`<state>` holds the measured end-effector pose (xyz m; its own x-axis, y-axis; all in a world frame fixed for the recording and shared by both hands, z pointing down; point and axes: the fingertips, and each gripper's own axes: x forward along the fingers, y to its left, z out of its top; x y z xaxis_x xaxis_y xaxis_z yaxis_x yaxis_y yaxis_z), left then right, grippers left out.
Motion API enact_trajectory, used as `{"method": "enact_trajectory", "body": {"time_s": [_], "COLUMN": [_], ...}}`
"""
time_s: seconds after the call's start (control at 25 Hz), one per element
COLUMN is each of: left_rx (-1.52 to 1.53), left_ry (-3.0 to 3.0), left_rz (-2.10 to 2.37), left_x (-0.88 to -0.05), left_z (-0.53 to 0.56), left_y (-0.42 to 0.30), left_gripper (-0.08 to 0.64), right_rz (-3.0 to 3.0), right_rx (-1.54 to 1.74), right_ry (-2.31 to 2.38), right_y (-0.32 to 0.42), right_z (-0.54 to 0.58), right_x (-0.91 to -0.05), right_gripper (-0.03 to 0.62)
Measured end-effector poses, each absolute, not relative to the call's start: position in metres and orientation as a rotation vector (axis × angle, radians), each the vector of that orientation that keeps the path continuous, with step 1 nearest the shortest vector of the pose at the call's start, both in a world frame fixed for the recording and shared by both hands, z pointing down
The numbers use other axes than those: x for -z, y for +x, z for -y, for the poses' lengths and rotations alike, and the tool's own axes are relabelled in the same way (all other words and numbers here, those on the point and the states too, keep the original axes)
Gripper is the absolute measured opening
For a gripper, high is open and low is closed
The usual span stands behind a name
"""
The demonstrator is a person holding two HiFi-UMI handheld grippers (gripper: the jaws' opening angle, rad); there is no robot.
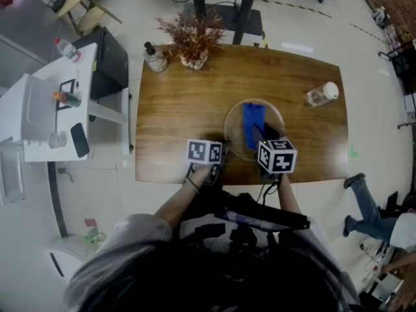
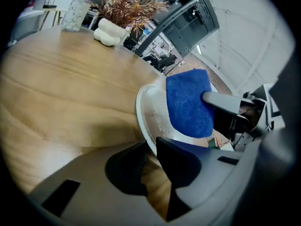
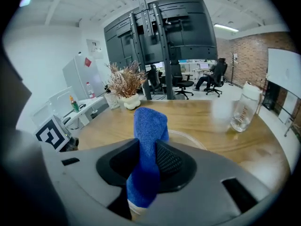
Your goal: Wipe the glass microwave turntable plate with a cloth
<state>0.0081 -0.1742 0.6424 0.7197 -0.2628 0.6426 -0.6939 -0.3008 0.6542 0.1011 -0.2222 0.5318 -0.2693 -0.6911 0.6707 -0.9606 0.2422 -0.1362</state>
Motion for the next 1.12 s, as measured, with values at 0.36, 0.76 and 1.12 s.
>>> {"method": "enact_trajectory", "body": {"time_s": [0.36,0.76,1.12], "left_rx": [-0.478,-0.468,-0.47], "left_ry": [1.836,1.824,1.82], "left_rz": [0.708,0.685,0.688], "left_x": [-0.642,-0.643,-0.643], "left_z": [0.177,0.178,0.177], "left_y": [0.008,0.007,0.006], "left_gripper": [0.044,0.044,0.043], "right_rz": [1.982,1.819,1.751], "right_rx": [-0.569,-0.467,-0.514], "right_ry": [1.221,1.279,1.342], "right_y": [0.052,0.144,0.179], "right_z": [0.254,0.29,0.287], "right_x": [-0.588,-0.595,-0.59], "right_gripper": [0.118,0.12,0.12]}}
